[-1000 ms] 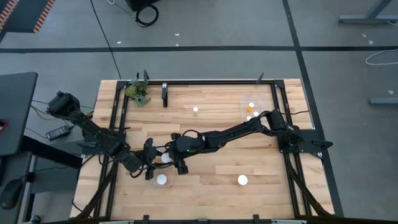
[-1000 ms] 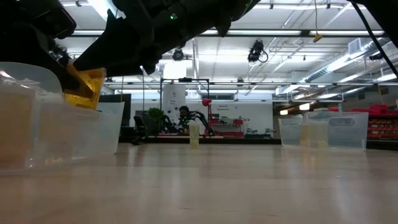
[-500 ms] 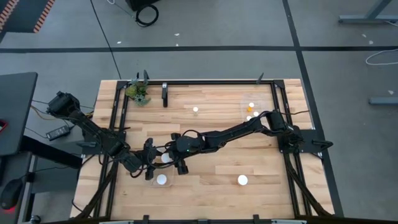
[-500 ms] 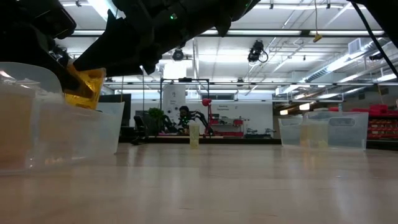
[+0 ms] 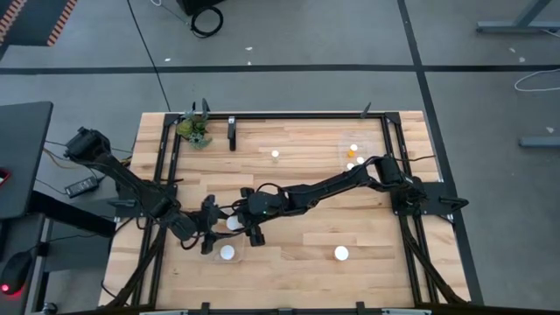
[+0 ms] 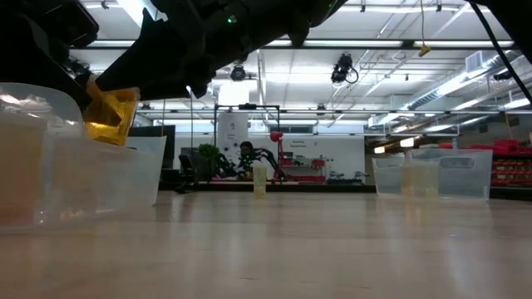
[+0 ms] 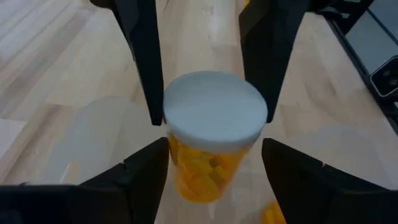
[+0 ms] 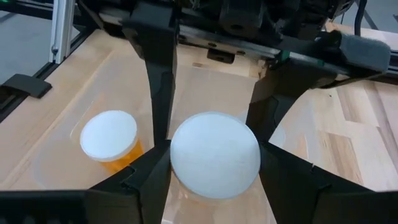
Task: Pick and place medicine bottles into bin by pill shape (circle, oval)
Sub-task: Put the large orange pill bottle into the bottom transparent bin
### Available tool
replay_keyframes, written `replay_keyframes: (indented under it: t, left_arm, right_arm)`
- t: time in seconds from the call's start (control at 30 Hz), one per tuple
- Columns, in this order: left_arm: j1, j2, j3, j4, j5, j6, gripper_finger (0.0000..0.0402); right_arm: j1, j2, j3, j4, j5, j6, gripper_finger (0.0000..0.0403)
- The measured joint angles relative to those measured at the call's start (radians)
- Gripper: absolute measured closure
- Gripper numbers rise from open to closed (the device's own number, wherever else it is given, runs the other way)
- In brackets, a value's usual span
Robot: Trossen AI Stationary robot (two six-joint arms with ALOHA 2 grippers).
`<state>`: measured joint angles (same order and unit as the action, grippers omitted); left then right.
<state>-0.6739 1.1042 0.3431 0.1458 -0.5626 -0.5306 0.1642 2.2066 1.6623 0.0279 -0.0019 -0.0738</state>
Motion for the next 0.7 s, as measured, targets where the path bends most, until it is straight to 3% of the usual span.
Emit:
replay_keyframes:
  t: [0.7]
  left_arm:
    - [0.000, -0.234, 0.000, -0.188, 0.005, 0.051, 0.0137]
  right_arm:
    - [-0.001, 0.000, 0.000, -0.007, -0.006, 0.011, 0.0173]
